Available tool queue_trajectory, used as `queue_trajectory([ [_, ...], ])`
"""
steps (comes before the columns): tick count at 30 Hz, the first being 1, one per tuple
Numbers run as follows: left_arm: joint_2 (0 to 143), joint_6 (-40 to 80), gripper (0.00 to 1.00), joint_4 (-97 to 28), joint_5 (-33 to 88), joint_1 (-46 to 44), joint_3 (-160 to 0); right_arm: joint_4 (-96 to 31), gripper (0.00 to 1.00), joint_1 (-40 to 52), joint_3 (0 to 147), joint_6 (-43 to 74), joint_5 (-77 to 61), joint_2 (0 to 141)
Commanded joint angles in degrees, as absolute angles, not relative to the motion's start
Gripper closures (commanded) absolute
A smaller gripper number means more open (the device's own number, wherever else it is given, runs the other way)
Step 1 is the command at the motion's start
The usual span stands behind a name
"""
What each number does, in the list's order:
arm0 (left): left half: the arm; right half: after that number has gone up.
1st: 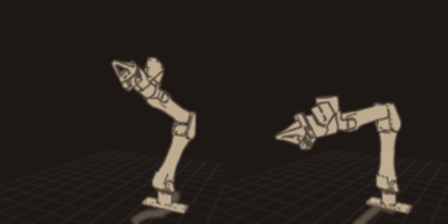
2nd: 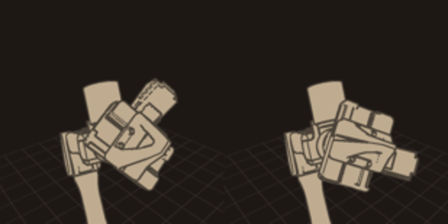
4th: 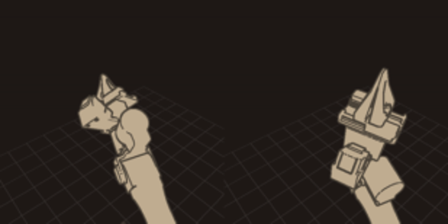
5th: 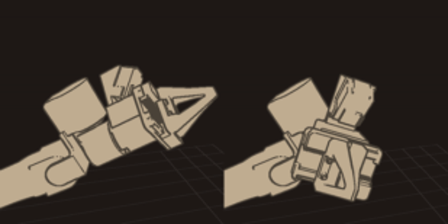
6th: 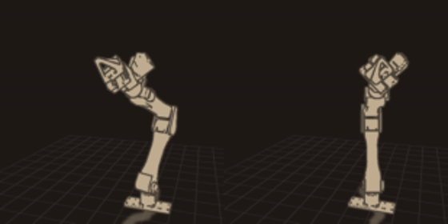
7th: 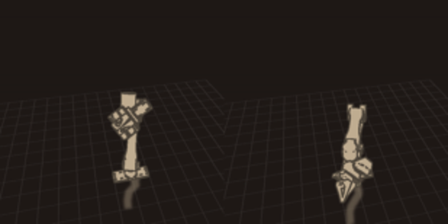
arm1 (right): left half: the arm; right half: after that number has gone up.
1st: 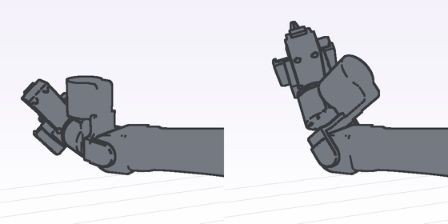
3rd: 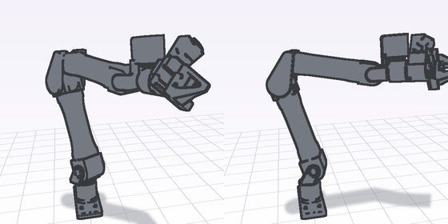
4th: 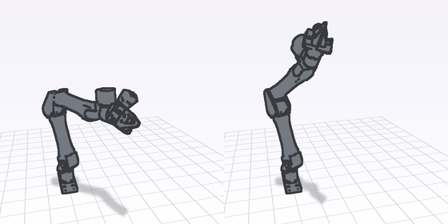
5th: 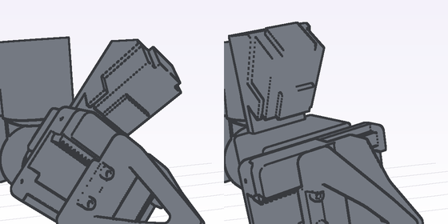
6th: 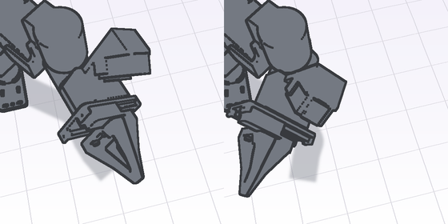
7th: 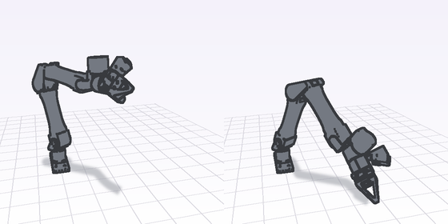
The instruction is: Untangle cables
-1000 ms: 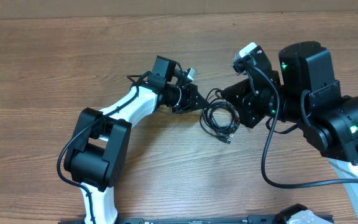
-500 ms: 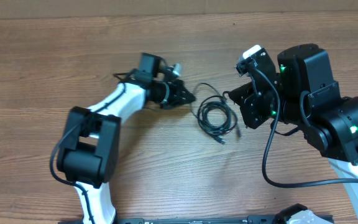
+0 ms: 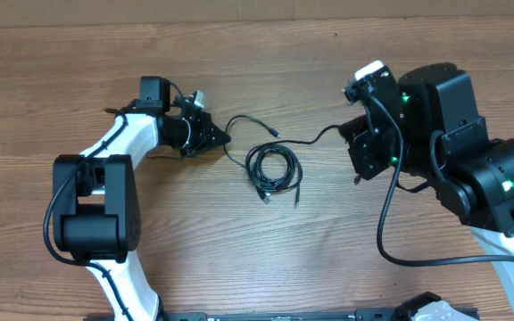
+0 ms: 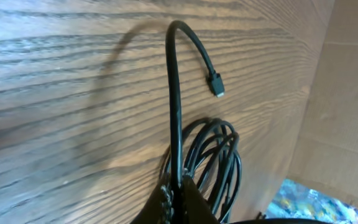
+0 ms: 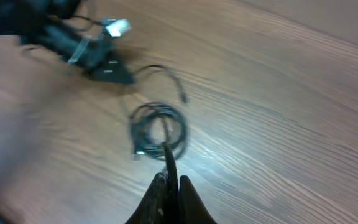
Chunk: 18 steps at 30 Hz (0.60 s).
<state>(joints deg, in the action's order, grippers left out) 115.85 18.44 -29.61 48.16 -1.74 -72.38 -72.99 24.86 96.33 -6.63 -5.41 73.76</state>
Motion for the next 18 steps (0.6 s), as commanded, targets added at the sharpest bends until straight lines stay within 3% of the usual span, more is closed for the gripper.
queue_trajectory([
  [1, 116.5, 14.1, 0.96, -30.2, 47.4, -1.5, -72.9, -72.6, 0.96, 24.6, 98.0, -0.8, 10.4, 72.6],
  [6, 116.5, 13.7, 0.96, -30.2, 47.4, -1.5, -72.9, -71.4, 0.96, 19.5, 98.0, 0.2, 19.5, 72.4],
  [18, 116.5, 13.7, 0.96, -30.2, 47.4, -1.5, -72.9, -64.1, 0.96, -8.9, 98.0, -0.5, 14.2, 74.6],
])
